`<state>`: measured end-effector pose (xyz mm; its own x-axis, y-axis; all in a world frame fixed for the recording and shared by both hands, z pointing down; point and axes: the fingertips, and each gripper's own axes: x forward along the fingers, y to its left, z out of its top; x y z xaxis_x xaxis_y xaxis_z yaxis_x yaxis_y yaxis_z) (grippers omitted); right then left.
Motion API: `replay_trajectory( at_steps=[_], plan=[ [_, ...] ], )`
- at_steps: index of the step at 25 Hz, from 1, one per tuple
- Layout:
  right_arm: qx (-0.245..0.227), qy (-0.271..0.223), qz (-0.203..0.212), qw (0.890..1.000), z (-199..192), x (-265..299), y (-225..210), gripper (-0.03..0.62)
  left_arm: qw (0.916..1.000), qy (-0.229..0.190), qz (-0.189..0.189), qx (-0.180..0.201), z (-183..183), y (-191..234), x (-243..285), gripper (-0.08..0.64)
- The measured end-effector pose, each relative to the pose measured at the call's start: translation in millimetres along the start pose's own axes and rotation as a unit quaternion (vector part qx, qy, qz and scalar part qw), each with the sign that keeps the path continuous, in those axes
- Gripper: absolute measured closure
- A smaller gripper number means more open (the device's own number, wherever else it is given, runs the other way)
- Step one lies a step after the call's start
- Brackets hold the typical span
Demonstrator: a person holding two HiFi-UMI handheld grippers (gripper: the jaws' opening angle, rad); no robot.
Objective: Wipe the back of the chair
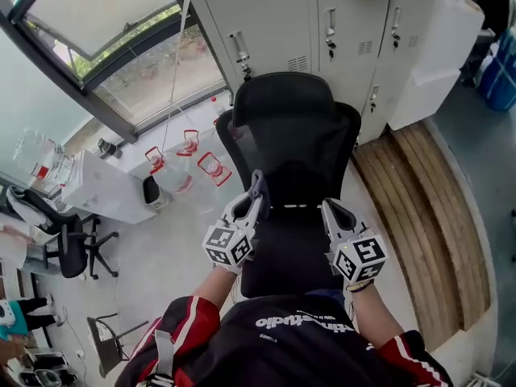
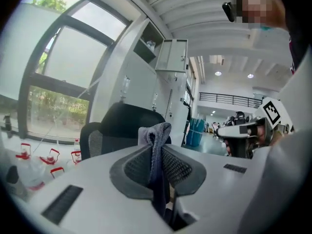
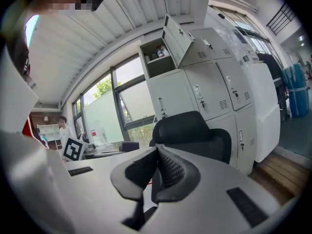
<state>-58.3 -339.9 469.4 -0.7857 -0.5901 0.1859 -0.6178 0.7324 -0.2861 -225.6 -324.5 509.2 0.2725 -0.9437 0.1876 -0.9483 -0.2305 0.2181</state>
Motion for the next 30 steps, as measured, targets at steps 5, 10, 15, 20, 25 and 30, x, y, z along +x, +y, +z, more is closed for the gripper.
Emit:
replay_trajectory(
  at_steps=[5, 10, 15, 20, 25, 30],
  plan=[
    [-0.010, 0.005, 0.020, 1.000, -2, 0, 41, 0.578, 0.9997, -0.014, 0.016, -0.014, 7, 0, -54, 0.503],
    [-0.024, 0.002, 0.027, 0.999, -7, -25, 99, 0.577, 0.9995, -0.024, 0.016, -0.010, 11, -14, -126, 0.503],
    [-0.040, 0.000, 0.022, 0.999, -21, -78, 171, 0.578, 0.9989, -0.037, 0.017, -0.025, 7, -30, -229, 0.503],
    [-0.045, 0.006, 0.001, 0.999, -52, -146, 240, 0.578, 0.9984, -0.049, 0.011, -0.026, -8, -49, -323, 0.503],
    [-0.037, 0.020, -0.033, 0.999, -79, -213, 274, 0.578, 0.9979, -0.050, -0.012, -0.039, -25, -77, -380, 0.503],
    [-0.043, 0.020, -0.045, 0.998, -81, -258, 291, 0.578, 0.9970, -0.055, -0.030, -0.046, -30, -113, -418, 0.503]
  ],
)
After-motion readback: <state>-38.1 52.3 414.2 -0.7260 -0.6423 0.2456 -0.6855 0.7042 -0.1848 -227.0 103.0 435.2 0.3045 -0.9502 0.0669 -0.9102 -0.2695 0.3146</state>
